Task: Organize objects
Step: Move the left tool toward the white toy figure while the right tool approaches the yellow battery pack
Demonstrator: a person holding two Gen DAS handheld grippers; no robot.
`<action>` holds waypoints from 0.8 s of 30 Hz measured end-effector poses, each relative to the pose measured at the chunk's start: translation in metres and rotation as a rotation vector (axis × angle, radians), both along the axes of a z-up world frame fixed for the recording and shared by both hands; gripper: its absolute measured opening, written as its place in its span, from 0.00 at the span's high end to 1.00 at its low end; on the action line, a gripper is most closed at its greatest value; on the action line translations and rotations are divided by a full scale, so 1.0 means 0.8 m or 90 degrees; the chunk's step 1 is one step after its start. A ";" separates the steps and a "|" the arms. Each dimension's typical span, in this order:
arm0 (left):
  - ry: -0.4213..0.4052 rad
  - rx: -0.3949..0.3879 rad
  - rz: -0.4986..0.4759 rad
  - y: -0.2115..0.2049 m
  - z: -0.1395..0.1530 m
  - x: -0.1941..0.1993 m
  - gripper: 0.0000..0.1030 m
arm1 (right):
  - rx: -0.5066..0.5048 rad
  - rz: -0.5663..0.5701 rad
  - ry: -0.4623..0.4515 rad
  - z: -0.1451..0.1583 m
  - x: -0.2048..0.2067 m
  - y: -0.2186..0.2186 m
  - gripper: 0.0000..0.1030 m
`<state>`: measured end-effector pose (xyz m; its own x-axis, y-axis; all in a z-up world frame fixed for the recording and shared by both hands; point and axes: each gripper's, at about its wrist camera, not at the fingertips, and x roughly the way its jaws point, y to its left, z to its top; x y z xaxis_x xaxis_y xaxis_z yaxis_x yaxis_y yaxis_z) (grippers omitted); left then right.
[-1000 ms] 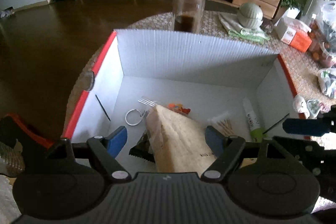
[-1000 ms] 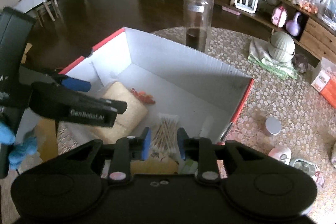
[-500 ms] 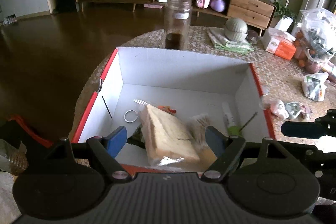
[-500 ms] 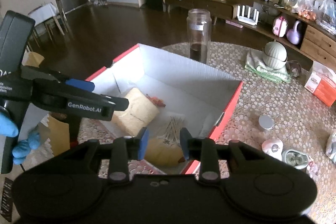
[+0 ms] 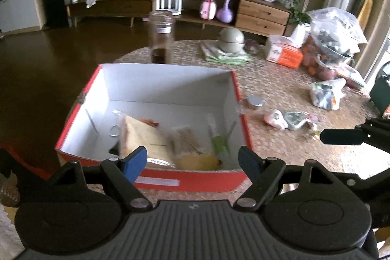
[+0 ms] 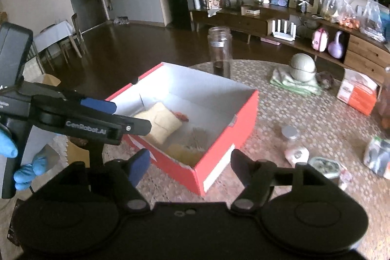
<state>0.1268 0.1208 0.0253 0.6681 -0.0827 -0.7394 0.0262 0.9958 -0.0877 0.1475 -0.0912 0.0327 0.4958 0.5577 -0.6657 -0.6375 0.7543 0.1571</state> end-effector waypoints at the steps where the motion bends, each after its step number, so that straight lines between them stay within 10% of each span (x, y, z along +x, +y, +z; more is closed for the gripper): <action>1: 0.001 -0.001 -0.006 -0.007 -0.001 -0.002 0.17 | 0.001 -0.005 0.001 -0.001 -0.002 -0.009 0.27; 10: 0.004 -0.012 -0.044 -0.068 -0.022 -0.012 0.00 | 0.000 -0.053 0.016 -0.026 -0.014 -0.080 0.21; 24: 0.018 0.014 -0.083 -0.171 -0.061 0.029 0.00 | -0.032 -0.176 0.018 -0.051 0.008 -0.213 0.20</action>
